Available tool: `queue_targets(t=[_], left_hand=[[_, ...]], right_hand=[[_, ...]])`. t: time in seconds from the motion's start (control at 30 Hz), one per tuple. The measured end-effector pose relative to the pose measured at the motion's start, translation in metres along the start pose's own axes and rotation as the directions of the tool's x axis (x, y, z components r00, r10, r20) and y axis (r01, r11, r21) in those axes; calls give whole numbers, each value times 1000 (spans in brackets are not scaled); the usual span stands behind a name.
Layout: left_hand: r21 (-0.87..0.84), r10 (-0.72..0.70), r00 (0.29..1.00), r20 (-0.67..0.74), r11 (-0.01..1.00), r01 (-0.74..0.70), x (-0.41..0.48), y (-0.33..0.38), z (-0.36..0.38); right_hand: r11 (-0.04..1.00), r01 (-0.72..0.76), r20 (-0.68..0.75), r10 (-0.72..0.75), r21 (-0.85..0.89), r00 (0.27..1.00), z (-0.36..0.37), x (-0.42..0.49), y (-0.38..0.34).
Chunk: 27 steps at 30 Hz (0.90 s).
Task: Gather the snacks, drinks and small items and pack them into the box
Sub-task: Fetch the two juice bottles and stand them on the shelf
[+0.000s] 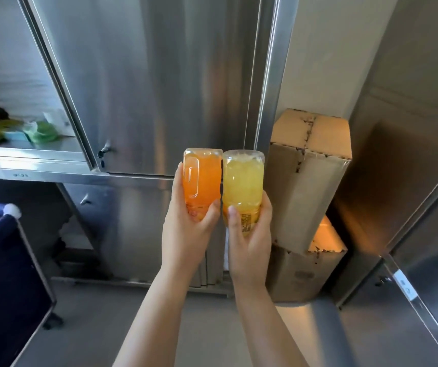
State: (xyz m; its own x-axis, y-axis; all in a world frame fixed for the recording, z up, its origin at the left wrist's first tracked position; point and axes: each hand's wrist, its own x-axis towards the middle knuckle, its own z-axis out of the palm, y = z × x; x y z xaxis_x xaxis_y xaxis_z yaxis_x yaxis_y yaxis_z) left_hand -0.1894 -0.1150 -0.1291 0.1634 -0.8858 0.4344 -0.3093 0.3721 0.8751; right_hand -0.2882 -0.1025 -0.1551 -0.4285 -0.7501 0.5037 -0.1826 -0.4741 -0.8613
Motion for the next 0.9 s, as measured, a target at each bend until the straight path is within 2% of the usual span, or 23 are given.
queue_targets(t=[0.33,0.5,0.7,0.9], left_hand=[[97,-16,993,-118,995,27,92,-45,7],[72,-60,989,-138,995,70,127,-69,-3],[66,-78,983,-168,994,90,176,-114,-38],[41,-40,985,-166,998,47,247,-159,-103]], right_hand=[[989,-72,132,55,126,990,71,79,53],[982,-101,188,70,162,980,114,95,73],[986,-77,217,43,151,975,182,107,99],[981,-56,184,21,185,983,292,115,109]])
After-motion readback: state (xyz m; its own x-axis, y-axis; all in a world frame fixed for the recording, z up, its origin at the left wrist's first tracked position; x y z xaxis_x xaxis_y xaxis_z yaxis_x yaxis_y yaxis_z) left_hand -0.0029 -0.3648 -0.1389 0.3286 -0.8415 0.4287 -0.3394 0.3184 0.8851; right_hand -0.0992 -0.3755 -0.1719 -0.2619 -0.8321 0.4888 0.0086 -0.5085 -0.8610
